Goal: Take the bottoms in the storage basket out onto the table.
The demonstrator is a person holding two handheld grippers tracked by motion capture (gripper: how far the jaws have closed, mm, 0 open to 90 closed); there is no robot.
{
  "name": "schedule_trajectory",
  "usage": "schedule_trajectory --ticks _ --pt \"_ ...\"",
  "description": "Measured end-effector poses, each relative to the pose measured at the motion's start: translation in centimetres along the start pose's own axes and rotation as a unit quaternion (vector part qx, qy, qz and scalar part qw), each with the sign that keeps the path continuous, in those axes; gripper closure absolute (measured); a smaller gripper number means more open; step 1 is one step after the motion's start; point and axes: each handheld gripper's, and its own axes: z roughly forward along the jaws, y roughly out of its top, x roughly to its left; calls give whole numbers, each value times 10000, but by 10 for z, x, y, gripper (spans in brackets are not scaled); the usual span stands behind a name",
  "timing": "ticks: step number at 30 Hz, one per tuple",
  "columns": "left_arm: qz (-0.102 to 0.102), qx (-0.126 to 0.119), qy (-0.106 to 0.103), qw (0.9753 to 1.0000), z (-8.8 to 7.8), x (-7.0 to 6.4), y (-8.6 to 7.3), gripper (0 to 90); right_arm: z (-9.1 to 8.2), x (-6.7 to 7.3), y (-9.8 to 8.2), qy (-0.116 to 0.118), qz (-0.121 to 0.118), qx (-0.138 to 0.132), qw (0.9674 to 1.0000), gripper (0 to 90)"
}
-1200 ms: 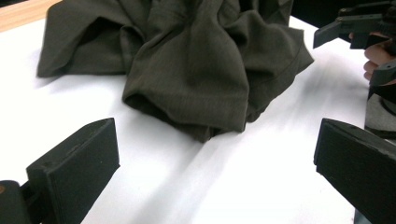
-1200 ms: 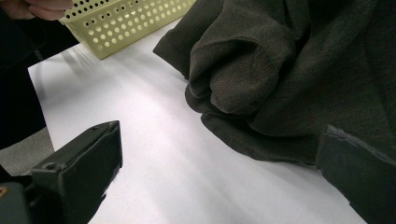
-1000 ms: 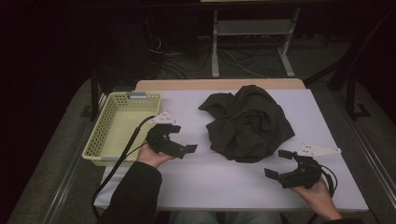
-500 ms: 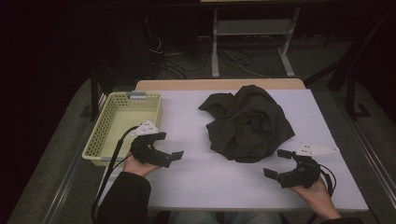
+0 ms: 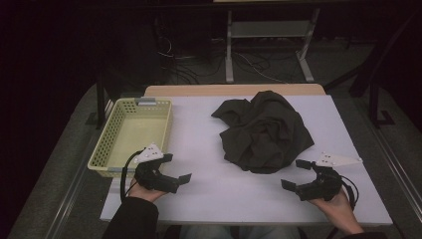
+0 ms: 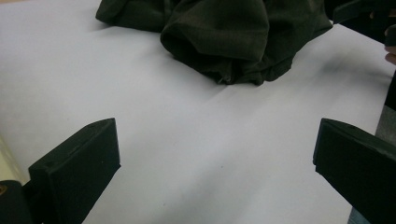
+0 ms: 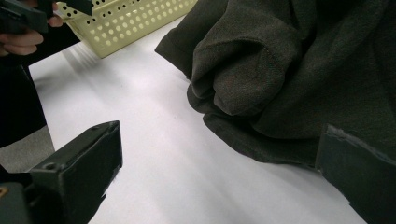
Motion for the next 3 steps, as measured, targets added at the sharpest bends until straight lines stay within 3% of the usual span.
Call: schedule_trajectory --ticks 3 --pt "-39 42 0 10000 3 2 -3 0 -1 0 0 -1 24 -8 10000 1"
